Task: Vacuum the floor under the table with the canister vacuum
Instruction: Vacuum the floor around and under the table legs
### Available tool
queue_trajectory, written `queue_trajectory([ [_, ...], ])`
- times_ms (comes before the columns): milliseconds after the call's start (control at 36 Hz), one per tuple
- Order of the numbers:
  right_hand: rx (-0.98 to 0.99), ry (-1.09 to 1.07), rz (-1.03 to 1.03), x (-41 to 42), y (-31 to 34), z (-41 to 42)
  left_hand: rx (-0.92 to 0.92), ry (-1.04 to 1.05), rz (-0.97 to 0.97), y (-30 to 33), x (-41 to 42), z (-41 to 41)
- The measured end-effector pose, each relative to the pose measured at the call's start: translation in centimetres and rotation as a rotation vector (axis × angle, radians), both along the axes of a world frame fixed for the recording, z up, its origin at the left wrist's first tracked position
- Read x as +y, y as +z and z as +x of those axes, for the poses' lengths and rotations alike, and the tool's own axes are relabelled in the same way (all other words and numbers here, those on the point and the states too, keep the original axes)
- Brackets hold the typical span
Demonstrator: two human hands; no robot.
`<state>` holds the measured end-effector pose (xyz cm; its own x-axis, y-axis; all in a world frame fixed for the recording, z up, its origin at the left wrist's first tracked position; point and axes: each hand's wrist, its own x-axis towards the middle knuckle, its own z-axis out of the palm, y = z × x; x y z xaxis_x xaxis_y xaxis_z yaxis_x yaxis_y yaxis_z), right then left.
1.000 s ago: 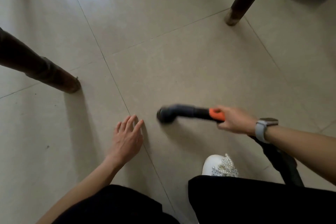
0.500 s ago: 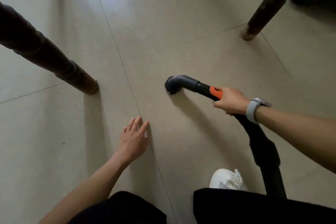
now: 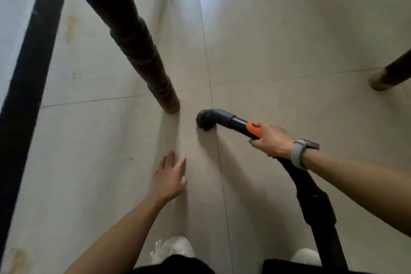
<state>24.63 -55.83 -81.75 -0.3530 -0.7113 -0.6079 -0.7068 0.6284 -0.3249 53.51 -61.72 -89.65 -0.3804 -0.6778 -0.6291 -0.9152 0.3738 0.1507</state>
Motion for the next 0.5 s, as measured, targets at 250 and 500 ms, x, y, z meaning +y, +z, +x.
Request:
queue_trajectory([
  [250,-0.338,0.196,0.044,-2.0,1.2,7.5,0.042,0.192,0.054,1.3,-0.2,5.5],
  [500,-0.614,0.073,0.219,-1.0,0.7,11.4,0.019,0.479,0.036,1.9,2.6,13.4],
])
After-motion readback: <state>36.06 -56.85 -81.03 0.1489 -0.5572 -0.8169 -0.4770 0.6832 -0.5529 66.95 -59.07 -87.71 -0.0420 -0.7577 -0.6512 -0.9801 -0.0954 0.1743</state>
